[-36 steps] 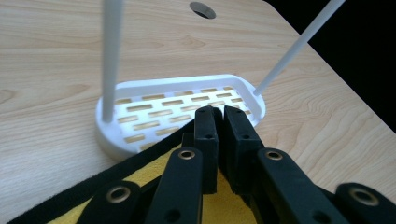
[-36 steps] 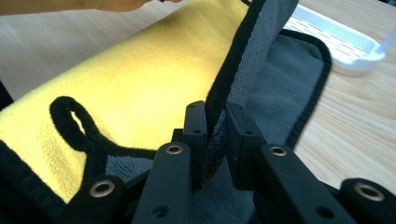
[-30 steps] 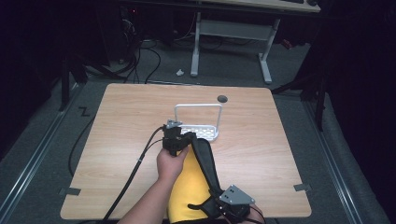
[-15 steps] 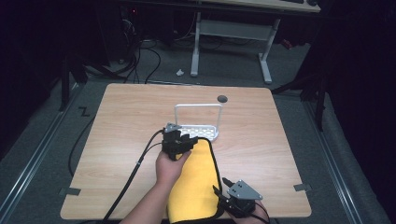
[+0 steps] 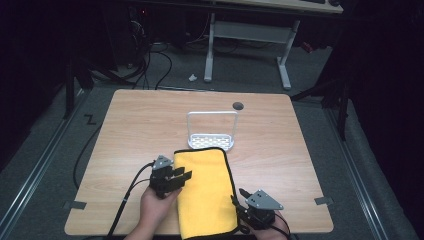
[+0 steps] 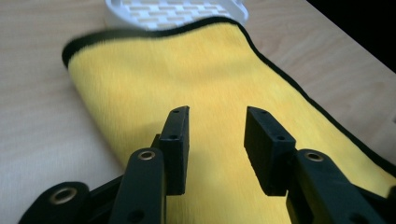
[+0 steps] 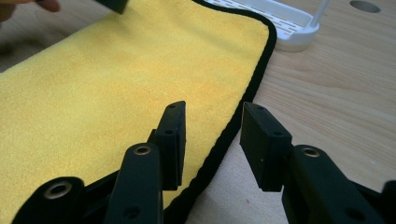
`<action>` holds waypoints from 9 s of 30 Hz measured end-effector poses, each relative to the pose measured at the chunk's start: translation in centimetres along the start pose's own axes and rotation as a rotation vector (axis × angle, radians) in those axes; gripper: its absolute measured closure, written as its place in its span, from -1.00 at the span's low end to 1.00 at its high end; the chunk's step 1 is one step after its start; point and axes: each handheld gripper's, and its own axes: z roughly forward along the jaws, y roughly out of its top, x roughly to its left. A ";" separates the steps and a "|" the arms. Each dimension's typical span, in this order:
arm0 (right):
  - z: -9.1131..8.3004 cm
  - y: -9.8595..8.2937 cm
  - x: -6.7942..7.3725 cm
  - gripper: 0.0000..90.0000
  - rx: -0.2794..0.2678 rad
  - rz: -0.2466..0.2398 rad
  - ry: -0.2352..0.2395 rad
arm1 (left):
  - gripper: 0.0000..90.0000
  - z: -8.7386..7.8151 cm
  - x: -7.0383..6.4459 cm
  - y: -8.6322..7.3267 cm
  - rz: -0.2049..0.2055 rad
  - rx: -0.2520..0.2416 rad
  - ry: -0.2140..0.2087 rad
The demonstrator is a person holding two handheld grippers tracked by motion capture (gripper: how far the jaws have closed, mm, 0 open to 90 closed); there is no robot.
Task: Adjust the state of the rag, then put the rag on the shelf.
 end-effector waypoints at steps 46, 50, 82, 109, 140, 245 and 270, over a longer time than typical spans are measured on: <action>3.9 0.0 -0.5 0.90 0.167 -0.095 0.073 | 0.80 -1.2 -2.7 -4.3 0.217 0.161 -0.059; 3.3 0.3 -0.6 0.75 0.124 -0.055 0.086 | 0.71 -1.4 -2.5 -4.2 0.195 0.147 -0.075; 1.4 -1.5 -2.5 0.38 0.080 0.027 -0.029 | -0.03 3.3 1.6 0.7 0.058 0.033 0.037; 10.3 3.7 -4.4 0.17 0.190 0.182 -0.039 | 0.75 4.4 2.3 1.0 0.010 0.047 0.059; 7.8 4.2 -3.3 0.74 0.041 0.125 0.000 | 0.82 3.5 2.1 0.7 0.039 -0.048 0.029; 2.4 23.5 -8.4 0.74 -0.408 -0.011 -0.168 | 0.88 -4.4 -1.0 22.2 0.279 -0.499 0.087; 11.3 21.3 -13.2 0.74 -0.227 -0.062 -0.155 | 0.88 3.7 4.5 21.5 0.267 -0.245 0.177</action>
